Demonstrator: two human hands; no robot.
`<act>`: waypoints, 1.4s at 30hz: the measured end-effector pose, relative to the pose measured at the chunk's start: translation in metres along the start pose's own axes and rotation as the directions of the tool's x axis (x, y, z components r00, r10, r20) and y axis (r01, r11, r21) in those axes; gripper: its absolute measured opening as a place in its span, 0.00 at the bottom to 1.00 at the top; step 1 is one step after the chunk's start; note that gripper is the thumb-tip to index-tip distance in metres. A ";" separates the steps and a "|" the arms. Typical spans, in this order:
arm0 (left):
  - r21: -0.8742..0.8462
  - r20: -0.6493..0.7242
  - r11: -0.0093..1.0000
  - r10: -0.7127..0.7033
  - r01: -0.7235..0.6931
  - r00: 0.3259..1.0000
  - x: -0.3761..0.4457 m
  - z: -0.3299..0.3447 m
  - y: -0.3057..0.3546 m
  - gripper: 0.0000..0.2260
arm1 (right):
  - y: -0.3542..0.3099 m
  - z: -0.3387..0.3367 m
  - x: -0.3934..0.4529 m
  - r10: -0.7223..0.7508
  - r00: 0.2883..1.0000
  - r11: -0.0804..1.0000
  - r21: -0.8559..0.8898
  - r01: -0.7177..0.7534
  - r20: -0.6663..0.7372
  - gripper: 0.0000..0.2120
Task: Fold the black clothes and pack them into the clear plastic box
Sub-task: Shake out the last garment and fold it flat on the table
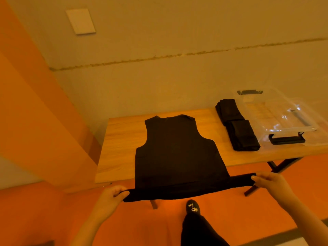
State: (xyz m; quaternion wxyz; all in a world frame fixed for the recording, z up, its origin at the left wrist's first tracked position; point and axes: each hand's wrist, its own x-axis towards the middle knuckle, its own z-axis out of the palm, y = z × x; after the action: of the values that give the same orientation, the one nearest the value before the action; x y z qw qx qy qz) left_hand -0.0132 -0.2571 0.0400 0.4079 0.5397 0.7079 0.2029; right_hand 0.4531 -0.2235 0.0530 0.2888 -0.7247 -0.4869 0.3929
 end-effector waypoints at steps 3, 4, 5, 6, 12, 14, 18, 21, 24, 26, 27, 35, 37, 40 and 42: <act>-0.003 -0.014 1.000 0.005 -0.005 1.000 0.032 -0.016 0.024 0.08 | -0.023 0.003 0.032 -0.047 0.998 0.999 0.008 0.048 -0.043 0.07; -0.007 -0.023 1.000 0.012 -0.012 1.000 0.046 -0.022 0.032 0.08 | -0.032 0.004 0.046 -0.062 0.997 0.998 0.018 0.063 -0.046 0.06; -0.028 -0.034 0.999 0.022 -0.023 0.999 0.061 -0.029 0.039 0.09 | -0.043 0.005 0.060 -0.074 0.996 0.997 0.027 0.075 -0.040 0.06; -0.045 -0.046 0.998 0.034 -0.036 0.998 0.076 -0.036 0.047 0.09 | -0.053 0.006 0.078 -0.086 0.996 0.995 0.044 0.087 -0.034 0.05; -0.011 -0.096 1.000 0.021 -0.022 0.995 0.200 -0.076 0.078 0.07 | -0.106 0.026 0.219 -0.067 0.997 0.984 0.162 0.071 -0.033 0.08; 0.026 -0.077 1.000 0.006 -0.004 0.997 0.249 -0.083 0.088 0.09 | -0.116 0.037 0.280 -0.047 0.999 0.987 0.153 0.048 -0.012 0.16; -0.017 -0.120 0.999 -0.050 0.048 0.991 0.351 -0.086 0.104 0.10 | -0.134 0.068 0.386 0.025 1.000 0.997 0.076 -0.025 -0.004 0.13; 0.077 -0.371 0.990 -0.084 0.120 0.925 0.399 -0.064 0.103 0.09 | -0.145 0.098 0.429 0.020 0.999 0.994 -0.108 -0.025 -0.043 0.14; 0.360 -0.410 0.928 0.065 0.095 0.910 0.392 -0.009 0.094 0.14 | -0.140 0.127 0.422 -0.041 0.997 0.914 -0.405 0.012 -0.064 0.21; 0.456 -0.287 0.887 0.218 -0.067 0.933 0.368 0.040 0.078 0.19 | -0.127 0.148 0.390 -0.218 0.974 0.768 -0.605 0.210 0.061 0.24; 0.528 -0.185 0.838 0.274 -0.140 0.944 0.351 0.064 0.069 0.22 | -0.118 0.157 0.371 -0.253 0.953 0.709 -0.637 0.301 0.169 0.27; 0.659 -0.137 0.749 0.033 0.066 0.990 0.274 0.087 -0.017 0.29 | -0.012 0.161 0.295 -0.119 0.899 0.540 -0.732 0.415 0.422 0.30; 0.666 -0.122 0.745 0.062 0.035 0.991 0.263 0.077 -0.029 0.28 | 0.003 0.138 0.293 -0.066 0.922 0.544 -0.761 0.354 0.382 0.29; 0.689 -0.137 0.724 0.079 0.037 0.987 0.253 0.065 -0.037 0.28 | 0.007 0.115 0.288 -0.061 0.949 0.568 -0.771 0.287 0.309 0.30; 0.683 -0.131 0.730 0.090 0.024 0.987 0.249 0.064 -0.033 0.28 | 0.001 0.117 0.283 -0.129 0.936 0.540 -0.769 0.343 0.327 0.30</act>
State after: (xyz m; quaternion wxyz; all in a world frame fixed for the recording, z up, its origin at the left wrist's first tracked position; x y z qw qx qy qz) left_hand -0.0028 -0.0469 -0.1109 0.1213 0.6467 0.7527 -0.0227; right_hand 0.4156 0.0440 -0.0902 -0.0857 -0.6515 -0.7360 0.1629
